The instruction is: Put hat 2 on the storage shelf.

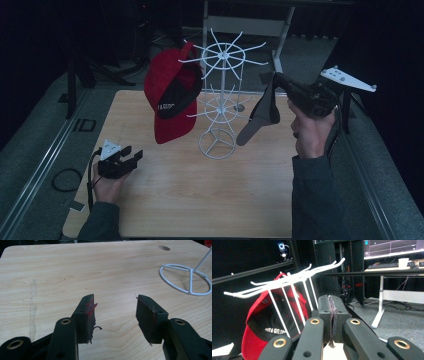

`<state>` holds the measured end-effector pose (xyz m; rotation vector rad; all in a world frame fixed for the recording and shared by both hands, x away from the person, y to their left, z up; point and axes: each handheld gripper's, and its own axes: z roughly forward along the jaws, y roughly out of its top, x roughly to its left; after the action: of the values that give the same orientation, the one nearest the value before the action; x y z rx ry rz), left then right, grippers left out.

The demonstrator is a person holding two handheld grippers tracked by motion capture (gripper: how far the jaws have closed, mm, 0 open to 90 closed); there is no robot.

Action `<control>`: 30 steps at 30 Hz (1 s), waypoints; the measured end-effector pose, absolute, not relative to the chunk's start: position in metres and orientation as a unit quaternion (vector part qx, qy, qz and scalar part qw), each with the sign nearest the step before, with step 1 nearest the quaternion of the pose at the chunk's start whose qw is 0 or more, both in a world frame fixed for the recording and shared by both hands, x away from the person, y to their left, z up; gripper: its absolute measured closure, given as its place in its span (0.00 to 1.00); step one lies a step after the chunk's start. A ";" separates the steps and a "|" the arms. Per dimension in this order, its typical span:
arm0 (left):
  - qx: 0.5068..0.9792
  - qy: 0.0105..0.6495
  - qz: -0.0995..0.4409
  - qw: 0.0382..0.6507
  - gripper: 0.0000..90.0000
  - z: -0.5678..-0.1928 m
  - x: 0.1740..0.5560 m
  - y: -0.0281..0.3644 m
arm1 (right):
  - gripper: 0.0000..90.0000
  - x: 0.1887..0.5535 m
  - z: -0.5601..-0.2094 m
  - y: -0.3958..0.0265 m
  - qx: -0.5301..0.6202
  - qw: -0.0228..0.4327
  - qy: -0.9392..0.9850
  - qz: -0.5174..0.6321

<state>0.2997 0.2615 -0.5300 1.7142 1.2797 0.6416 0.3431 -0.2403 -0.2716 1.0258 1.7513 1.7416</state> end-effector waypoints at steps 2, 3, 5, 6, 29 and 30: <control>0.690 0.515 0.258 0.438 0.56 -0.530 0.300 0.261 | 0.99 0.343 -0.268 -0.239 0.370 0.234 0.635 0.636; 0.690 0.515 0.258 0.438 0.56 -0.530 0.300 0.262 | 0.99 0.343 -0.266 -0.239 0.369 0.236 0.634 0.637; 0.690 0.515 0.258 0.438 0.56 -0.530 0.300 0.262 | 0.99 0.343 -0.265 -0.238 0.369 0.237 0.633 0.638; 0.690 0.515 0.258 0.438 0.56 -0.530 0.299 0.262 | 0.98 0.343 -0.261 -0.238 0.367 0.238 0.631 0.641; 0.687 0.519 0.257 0.439 0.56 -0.531 0.299 0.263 | 0.98 0.341 -0.229 -0.233 0.336 0.247 0.606 0.677; 0.687 0.519 0.258 0.439 0.56 -0.531 0.299 0.264 | 0.98 0.340 -0.228 -0.232 0.335 0.249 0.606 0.678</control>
<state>0.2987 0.2636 -0.5306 1.7061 1.2885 0.6400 0.3402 -0.2324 -0.2276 0.9117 1.6500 1.8471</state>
